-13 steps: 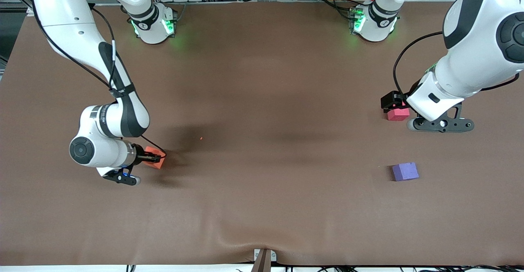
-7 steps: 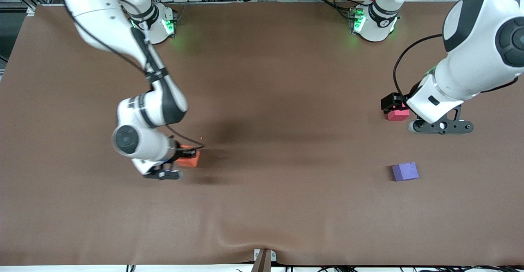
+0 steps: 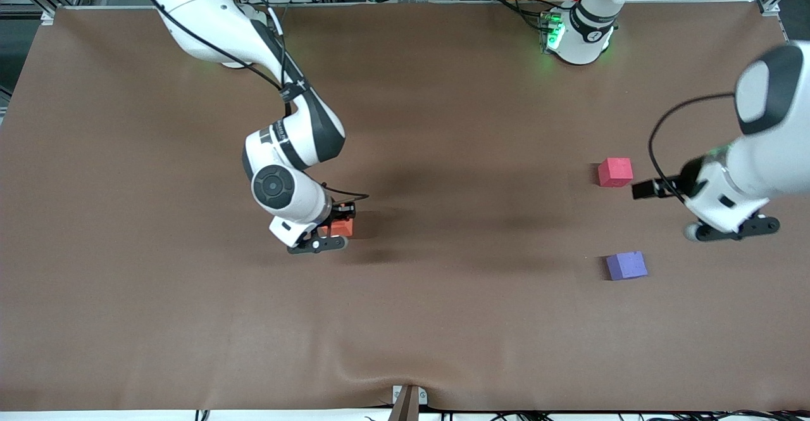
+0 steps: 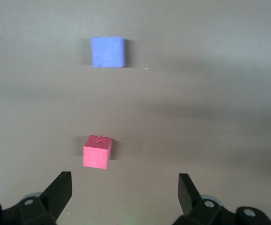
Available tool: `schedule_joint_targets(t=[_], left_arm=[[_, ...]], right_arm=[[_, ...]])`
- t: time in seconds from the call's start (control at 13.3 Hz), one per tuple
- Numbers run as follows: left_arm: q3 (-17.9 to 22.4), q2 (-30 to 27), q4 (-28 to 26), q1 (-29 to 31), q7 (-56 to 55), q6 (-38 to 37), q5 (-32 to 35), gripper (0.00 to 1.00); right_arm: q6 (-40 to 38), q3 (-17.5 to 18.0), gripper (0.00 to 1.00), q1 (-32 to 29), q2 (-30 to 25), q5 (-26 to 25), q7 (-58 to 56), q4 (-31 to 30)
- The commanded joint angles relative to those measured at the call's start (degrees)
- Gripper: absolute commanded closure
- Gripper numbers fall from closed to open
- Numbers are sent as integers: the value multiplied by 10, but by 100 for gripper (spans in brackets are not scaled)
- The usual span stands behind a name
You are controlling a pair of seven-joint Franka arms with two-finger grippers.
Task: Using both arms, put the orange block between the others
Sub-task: 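Carry the orange cube toward table center while the left gripper nears the purple cube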
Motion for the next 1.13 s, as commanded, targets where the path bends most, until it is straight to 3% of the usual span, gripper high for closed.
schedule_joint_targets(t=[0.0, 0.23, 0.45, 0.6, 1.05], left_arm=[[-2, 29, 10, 5, -22, 19, -2, 0], [-3, 52, 10, 39, -15, 49, -7, 0], [-2, 61, 10, 32, -14, 103, 10, 0], [-6, 76, 10, 25, -14, 103, 12, 0], [-3, 99, 10, 8, -15, 105, 12, 0]], right_arm=[[11, -5, 45, 16, 12, 18, 0, 4], [11, -5, 44, 28, 13, 37, 0, 4], [12, -5, 42, 35, 13, 37, 5, 4], [13, -5, 37, 37, 13, 36, 26, 4], [16, -5, 36, 50, 13, 35, 26, 6]])
